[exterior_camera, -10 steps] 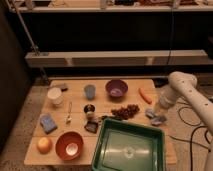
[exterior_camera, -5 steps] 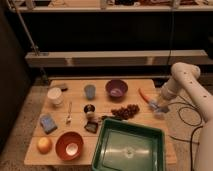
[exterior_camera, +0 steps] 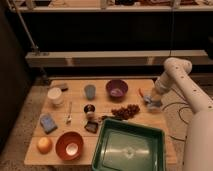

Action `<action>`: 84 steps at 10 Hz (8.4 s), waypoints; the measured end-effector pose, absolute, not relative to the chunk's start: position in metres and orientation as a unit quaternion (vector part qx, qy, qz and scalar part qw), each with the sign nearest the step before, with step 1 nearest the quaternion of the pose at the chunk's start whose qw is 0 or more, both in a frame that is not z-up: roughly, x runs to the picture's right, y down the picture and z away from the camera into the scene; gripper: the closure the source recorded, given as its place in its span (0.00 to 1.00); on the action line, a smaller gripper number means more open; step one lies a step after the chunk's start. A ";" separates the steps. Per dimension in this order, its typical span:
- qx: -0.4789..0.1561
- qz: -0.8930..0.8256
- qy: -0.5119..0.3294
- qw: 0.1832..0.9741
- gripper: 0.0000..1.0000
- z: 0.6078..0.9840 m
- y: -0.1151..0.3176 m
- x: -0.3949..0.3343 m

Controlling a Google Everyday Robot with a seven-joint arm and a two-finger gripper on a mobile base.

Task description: Wipe table surface with towel

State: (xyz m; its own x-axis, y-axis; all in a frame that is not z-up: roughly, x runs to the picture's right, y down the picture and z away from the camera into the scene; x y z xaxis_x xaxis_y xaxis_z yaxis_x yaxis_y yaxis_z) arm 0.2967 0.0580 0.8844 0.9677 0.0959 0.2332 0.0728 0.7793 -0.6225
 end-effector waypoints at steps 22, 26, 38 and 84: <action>-0.352 0.020 -0.120 0.928 1.00 0.875 0.061 0.326; -0.357 0.015 -0.143 0.923 1.00 0.888 0.069 0.293; -0.392 0.021 -0.152 0.907 1.00 0.860 0.144 0.322; -0.395 -0.024 -0.151 0.906 1.00 0.848 0.139 0.320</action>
